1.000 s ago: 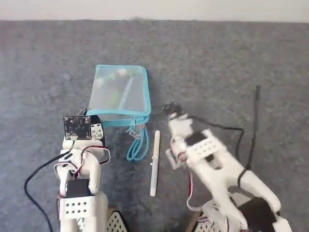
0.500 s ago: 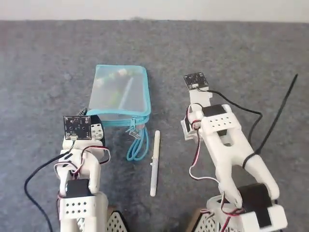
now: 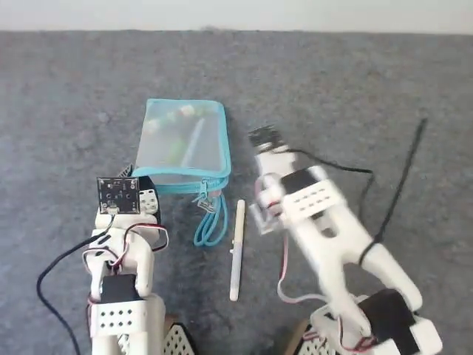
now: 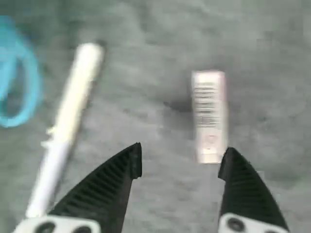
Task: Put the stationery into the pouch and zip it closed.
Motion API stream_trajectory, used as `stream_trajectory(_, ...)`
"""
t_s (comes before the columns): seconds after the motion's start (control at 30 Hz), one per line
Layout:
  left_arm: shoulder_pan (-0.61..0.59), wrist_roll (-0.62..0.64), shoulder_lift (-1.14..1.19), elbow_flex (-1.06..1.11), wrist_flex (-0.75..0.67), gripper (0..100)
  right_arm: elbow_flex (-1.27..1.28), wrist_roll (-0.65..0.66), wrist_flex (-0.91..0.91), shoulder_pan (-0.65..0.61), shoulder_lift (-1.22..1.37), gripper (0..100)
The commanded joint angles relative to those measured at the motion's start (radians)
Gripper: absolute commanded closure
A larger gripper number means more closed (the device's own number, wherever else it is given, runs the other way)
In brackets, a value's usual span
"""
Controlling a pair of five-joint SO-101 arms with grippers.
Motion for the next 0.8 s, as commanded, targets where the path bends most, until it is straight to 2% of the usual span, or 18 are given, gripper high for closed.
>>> stream_trajectory(0.0,0.008,-0.009,-0.012,-0.038,-0.003,99,-0.072,-0.08,-0.058,-0.156,-0.047,76.0)
stream_trajectory(0.13,0.008,-0.009,-0.012,-0.038,-0.002,99,-0.072,-0.103,-0.127,-0.232,-0.013,76.0)
stream_trajectory(0.47,0.009,-0.009,-0.012,-0.038,-0.003,99,-0.072,-0.107,-0.196,-0.239,0.166,76.0)
stream_trajectory(0.6,0.009,-0.008,-0.012,-0.038,-0.005,99,-0.072,-0.184,-0.231,-0.234,0.228,76.0)
stream_trajectory(0.77,0.009,-0.008,-0.012,-0.038,-0.003,99,-0.074,-0.196,-0.225,-0.231,0.24,77.5)
